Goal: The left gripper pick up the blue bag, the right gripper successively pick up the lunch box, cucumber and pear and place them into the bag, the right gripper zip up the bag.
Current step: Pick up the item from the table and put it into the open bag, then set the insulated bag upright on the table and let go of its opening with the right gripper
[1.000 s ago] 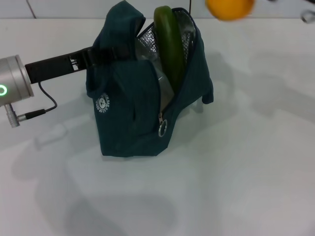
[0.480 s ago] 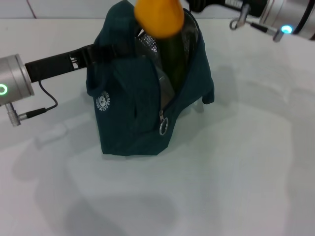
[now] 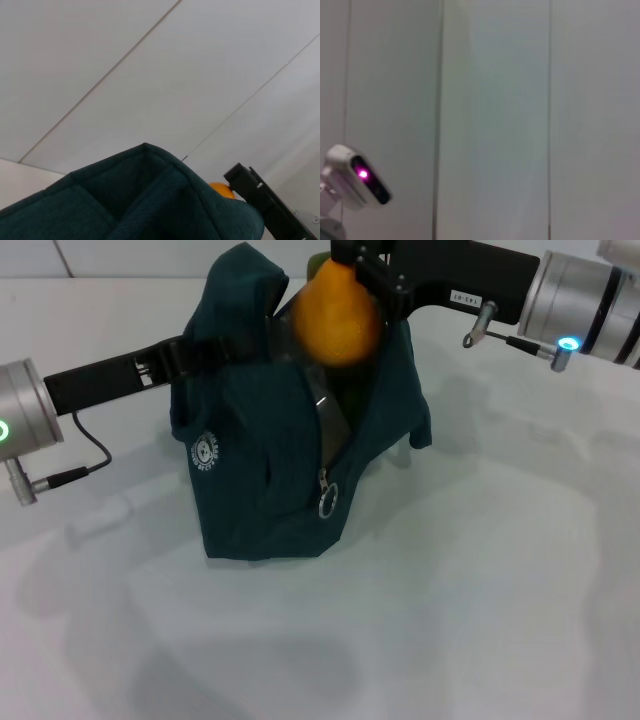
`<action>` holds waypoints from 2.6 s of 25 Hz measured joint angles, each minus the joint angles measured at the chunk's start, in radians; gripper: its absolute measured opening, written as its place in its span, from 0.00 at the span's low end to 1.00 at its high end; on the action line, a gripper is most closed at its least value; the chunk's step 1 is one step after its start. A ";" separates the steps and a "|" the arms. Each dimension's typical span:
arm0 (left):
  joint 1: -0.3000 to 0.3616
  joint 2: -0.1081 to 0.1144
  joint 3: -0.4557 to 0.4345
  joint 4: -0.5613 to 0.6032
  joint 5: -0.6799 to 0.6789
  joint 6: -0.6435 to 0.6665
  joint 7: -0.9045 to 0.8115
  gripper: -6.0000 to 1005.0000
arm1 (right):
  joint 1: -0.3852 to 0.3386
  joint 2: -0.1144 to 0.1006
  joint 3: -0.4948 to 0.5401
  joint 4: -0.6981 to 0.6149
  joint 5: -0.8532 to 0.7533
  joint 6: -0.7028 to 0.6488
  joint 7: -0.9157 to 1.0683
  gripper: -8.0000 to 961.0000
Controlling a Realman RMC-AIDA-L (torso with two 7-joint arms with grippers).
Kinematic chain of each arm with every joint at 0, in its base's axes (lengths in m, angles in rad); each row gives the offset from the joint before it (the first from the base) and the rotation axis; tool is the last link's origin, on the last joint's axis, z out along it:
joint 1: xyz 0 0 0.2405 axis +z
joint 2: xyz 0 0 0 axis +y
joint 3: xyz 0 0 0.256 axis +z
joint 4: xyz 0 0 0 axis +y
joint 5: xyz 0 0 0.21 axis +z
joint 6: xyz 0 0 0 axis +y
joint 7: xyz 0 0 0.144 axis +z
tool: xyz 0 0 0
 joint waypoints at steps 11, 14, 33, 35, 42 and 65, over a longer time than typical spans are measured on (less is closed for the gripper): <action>0.005 0.002 0.000 0.000 0.000 0.006 0.000 0.06 | -0.030 -0.010 -0.010 -0.030 -0.011 0.016 0.101 0.21; 0.005 0.003 0.001 0.000 0.000 0.010 0.000 0.06 | -0.106 -0.015 -0.009 -0.132 -0.012 0.020 0.143 0.27; -0.008 0.001 0.006 0.000 0.000 0.012 -0.002 0.06 | -0.242 -0.024 -0.010 -0.179 -0.205 0.246 0.230 0.77; -0.011 0.001 0.006 0.000 0.000 0.012 -0.004 0.06 | -0.210 -0.019 -0.010 -0.137 -0.229 0.262 0.229 0.77; -0.015 -0.001 0.006 -0.001 0.000 0.012 -0.005 0.06 | -0.142 -0.012 -0.012 -0.085 -0.236 0.324 0.221 0.76; -0.027 -0.002 0.008 -0.035 -0.003 0.011 0.009 0.06 | 0.013 0.000 -0.037 0.044 -0.227 0.440 0.098 0.63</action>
